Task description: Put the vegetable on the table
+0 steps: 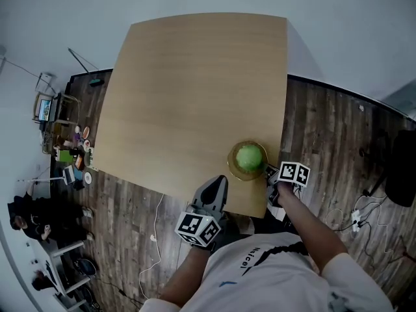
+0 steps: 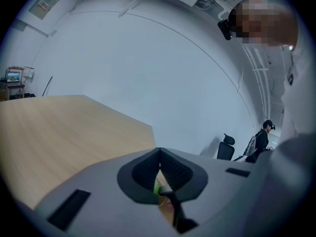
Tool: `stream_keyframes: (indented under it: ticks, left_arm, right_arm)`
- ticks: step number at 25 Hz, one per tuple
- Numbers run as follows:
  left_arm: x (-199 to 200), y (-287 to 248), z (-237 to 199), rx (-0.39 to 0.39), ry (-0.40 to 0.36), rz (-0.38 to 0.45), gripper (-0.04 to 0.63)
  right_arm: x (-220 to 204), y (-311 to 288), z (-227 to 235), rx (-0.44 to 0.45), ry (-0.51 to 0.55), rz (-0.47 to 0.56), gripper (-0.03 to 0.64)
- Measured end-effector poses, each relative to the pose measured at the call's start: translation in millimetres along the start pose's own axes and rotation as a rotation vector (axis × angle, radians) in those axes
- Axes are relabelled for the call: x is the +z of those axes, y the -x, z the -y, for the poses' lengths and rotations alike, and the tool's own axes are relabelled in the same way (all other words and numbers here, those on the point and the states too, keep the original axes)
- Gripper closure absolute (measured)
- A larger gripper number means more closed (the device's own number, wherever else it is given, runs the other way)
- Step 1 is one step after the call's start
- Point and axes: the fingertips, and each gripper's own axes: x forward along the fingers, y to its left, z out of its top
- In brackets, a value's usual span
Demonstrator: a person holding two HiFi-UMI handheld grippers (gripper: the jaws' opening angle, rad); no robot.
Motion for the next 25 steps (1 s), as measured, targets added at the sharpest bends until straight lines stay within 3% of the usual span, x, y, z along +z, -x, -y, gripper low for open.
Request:
stream_keyframes:
  ticks: [12, 17, 22, 25]
  left_arm:
    - [-7, 5, 5, 0.011, 0.015, -0.013, 0.581]
    - [-15, 7, 12, 0.000, 0.033, -0.033, 0.581]
    - [-23, 22, 18, -0.011, 0.027, -0.045, 0.581]
    - [-27, 37, 18, -0.010, 0.028, -0.045, 0.581]
  right_arm:
    - [0, 14, 4, -0.091, 0.074, -0.049, 0.546]
    - [5, 43, 6, -0.148, 0.180, -0.018, 0.561]
    - [-4, 68, -20, -0.074, 0.277, 0.036, 0.598]
    - [-16, 80, -52, -0.030, 0.405, 0.064, 0.601]
